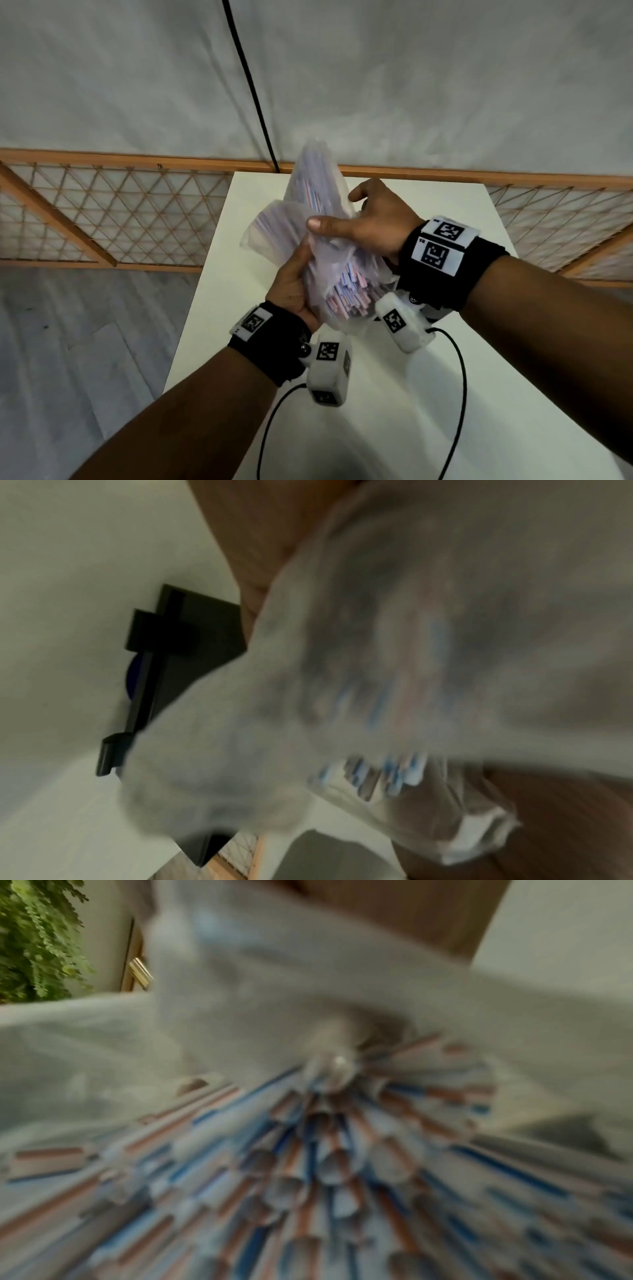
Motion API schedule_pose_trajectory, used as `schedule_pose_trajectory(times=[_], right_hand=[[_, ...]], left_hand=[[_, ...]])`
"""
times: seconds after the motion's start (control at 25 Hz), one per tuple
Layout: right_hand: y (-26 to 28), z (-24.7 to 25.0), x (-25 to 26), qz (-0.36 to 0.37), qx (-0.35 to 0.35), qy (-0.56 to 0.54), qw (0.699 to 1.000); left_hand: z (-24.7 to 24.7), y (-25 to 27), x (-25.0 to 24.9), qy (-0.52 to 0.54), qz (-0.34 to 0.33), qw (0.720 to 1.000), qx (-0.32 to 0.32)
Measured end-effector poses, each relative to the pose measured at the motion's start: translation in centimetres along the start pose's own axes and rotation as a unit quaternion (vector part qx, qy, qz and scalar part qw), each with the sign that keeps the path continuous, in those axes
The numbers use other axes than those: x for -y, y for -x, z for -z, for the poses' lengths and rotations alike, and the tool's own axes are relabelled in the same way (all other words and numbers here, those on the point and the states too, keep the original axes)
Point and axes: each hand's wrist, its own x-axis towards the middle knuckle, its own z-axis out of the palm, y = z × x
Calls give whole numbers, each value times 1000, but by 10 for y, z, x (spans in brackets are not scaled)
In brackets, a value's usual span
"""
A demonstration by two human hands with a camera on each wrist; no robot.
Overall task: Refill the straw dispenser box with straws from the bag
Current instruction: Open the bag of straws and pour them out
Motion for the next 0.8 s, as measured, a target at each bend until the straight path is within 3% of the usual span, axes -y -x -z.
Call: schedule_pose_trajectory(times=[0.04, 0.12, 0.16, 0.24, 0.32, 0.44, 0.56, 0.8], right_hand=[[-3, 6, -6, -17, -1, 18, 1000], [-2, 17, -16, -33, 28, 6, 999], [-1, 22, -22, -30, 79, -61, 995], [2, 28, -32, -15, 182, -256, 949], [3, 40, -40, 21, 193, -337, 921], [-2, 49, -53, 86, 143, -276, 946], [-7, 50, -68, 111, 113, -228, 961], [-13, 50, -72, 118, 137, -239, 954]], left_hand=[[1, -7, 0, -43, -21, 998, -48], [-9, -18, 3, -91, -24, 995, -21], [-8, -26, 6, -131, -32, 991, -24], [-9, -39, 5, -250, -75, 962, -84], [-10, -49, 2, -364, -120, 922, -51], [-6, -59, -6, -488, -114, 866, -3], [-1, -62, -11, -486, -79, 870, -9], [-2, -75, -15, -506, -102, 856, -37]])
